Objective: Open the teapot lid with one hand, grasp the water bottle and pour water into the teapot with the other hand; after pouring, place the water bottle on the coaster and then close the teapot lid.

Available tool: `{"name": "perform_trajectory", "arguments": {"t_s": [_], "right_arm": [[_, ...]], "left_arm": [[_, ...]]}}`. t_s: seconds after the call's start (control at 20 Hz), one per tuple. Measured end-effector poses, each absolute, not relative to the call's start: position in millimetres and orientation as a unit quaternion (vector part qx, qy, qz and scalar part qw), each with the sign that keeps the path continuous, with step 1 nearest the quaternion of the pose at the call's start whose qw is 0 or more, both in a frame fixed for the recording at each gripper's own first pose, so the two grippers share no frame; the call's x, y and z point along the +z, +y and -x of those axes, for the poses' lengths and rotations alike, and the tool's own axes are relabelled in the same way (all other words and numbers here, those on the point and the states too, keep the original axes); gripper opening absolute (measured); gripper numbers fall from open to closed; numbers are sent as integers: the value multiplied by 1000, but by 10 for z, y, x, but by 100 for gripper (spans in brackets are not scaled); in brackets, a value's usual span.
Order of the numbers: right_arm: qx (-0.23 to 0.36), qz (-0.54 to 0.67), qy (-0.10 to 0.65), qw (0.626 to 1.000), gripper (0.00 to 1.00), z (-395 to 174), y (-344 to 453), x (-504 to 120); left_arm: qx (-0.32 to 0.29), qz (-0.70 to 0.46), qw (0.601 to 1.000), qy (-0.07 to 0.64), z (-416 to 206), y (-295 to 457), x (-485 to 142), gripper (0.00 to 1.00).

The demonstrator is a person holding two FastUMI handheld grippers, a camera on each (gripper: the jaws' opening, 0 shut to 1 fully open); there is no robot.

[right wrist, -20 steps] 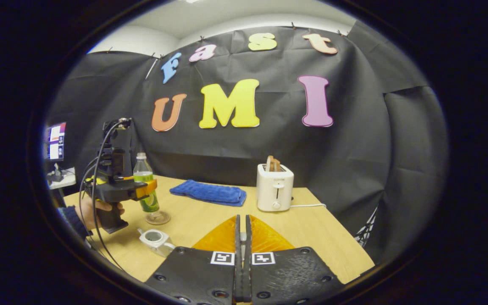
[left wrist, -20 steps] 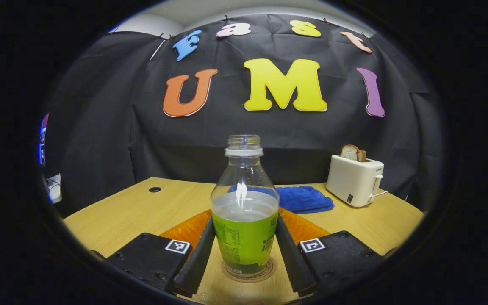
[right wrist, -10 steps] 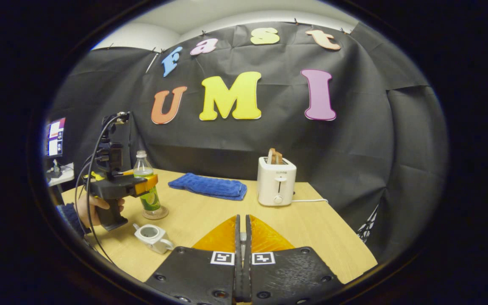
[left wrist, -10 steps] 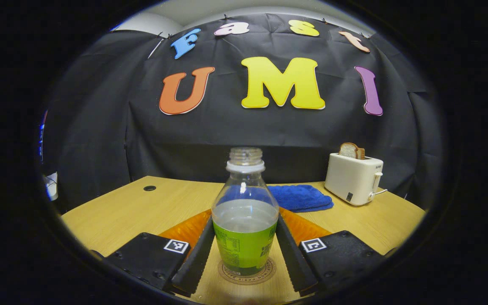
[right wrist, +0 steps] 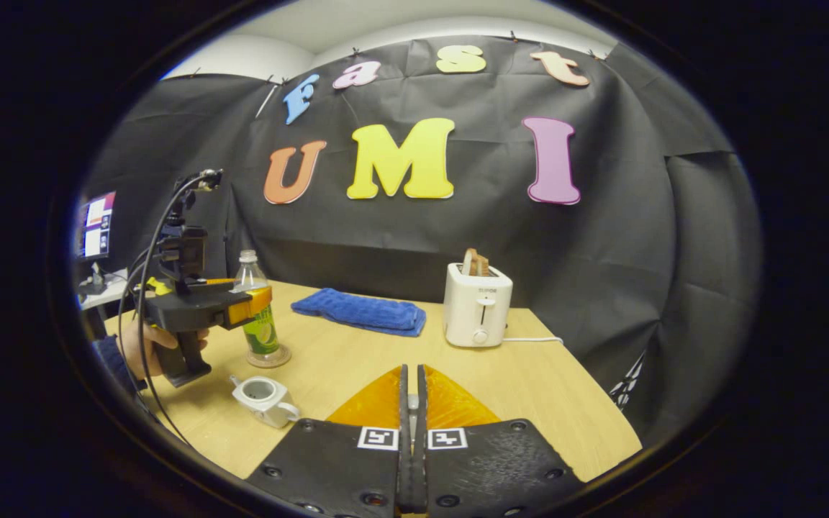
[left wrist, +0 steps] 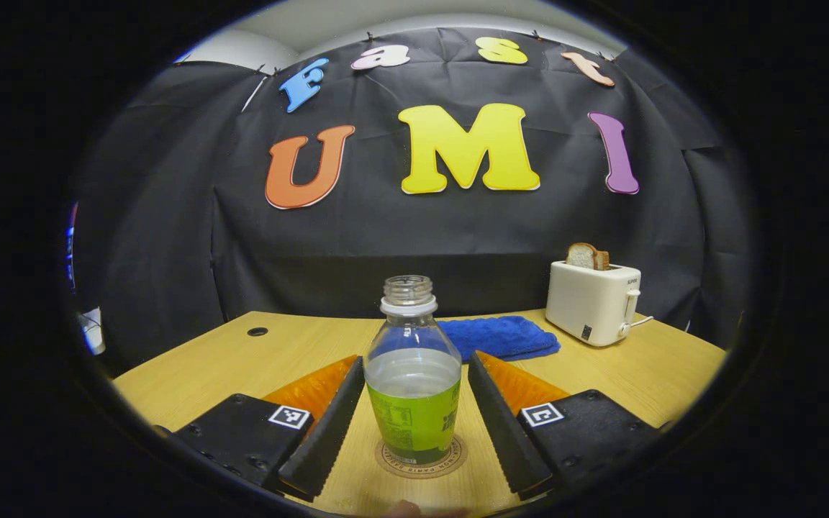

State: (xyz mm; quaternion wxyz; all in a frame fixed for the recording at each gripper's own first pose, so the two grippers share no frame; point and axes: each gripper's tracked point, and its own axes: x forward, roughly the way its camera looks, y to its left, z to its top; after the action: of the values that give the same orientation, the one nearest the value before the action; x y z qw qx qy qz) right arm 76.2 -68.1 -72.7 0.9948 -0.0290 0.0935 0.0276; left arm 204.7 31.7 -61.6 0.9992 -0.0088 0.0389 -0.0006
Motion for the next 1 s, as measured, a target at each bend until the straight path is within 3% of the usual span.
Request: {"name": "perform_trajectory", "arguments": {"t_s": [0.4,0.7,1.0], "right_arm": [[68,40,86,993,0,-723,-272,-738],[111,12,80,990,0,-728,228,-791],[153,-34,48,987,0,-842,734,-722]], "left_arm": [[-35,6,999,12,-1548,198,-212,94],[-4,3,1000,-23,-976,443,140,94],[1,7,999,37,-537,635,-107,95]]}}
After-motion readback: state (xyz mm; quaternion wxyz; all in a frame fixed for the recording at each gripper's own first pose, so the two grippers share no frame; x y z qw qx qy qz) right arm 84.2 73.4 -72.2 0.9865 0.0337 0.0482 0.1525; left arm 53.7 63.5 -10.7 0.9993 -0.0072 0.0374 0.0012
